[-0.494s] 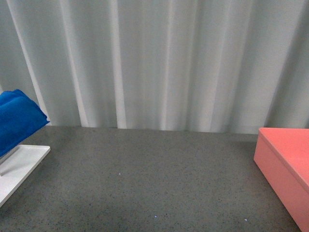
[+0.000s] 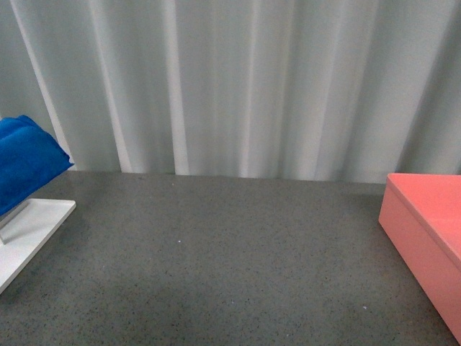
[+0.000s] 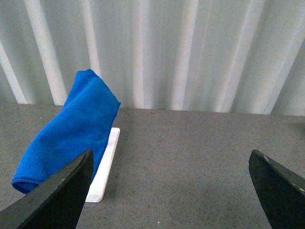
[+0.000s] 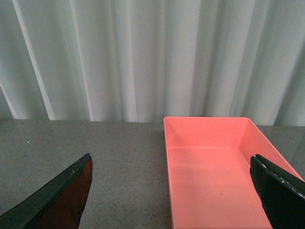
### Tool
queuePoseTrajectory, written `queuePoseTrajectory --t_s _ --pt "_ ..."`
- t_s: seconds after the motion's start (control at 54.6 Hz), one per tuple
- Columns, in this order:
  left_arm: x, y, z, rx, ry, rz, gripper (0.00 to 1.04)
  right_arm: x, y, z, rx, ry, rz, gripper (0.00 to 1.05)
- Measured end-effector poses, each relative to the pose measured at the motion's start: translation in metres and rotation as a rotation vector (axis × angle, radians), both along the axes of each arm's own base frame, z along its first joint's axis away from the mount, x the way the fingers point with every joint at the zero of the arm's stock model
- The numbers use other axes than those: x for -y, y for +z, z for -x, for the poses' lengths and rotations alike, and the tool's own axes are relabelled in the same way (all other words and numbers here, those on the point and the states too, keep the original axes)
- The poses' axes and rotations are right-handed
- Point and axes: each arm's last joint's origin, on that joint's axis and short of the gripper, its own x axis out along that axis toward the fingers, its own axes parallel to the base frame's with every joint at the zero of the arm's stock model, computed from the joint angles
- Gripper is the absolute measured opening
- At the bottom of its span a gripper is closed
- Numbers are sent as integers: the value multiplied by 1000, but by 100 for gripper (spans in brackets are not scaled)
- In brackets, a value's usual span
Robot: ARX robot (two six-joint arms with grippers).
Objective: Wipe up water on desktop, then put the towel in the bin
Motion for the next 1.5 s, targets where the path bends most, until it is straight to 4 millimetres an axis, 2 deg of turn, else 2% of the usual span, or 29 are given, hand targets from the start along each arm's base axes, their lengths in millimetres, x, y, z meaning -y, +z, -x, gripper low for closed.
queuePoseTrajectory --t_s 0.842,0.952,1.006,1.153,1.244,1.372,1.409,1.446,1.464,1.5 --pt "0 0 0 -6 -12 5 98 0 0 0 0 0 0 98" --pt "-2 -4 -6 -179 -170 248 98 0 0 0 0 0 0 98" --pt "-3 -3 -14 -223 -194 349 98 0 0 0 0 1 0 98" --pt "-7 24 -50 -223 -191 380 98 0 0 0 1 0 0 98" --pt "-13 40 -90 -266 -220 347 98 0 0 0 1 0 0 98" --pt "-29 42 -156 -459 -178 293 98 0 0 0 1 0 0 98" --pt "-36 39 -185 -540 -148 265 98 0 0 0 1 0 0 98" --pt "-40 39 -202 -582 -136 241 98 0 0 0 1 0 0 98" --pt "-44 39 -219 -618 -124 208 98 0 0 0 1 0 0 98" --pt "-49 39 -235 -652 -106 186 98 0 0 0 1 1 0 98"
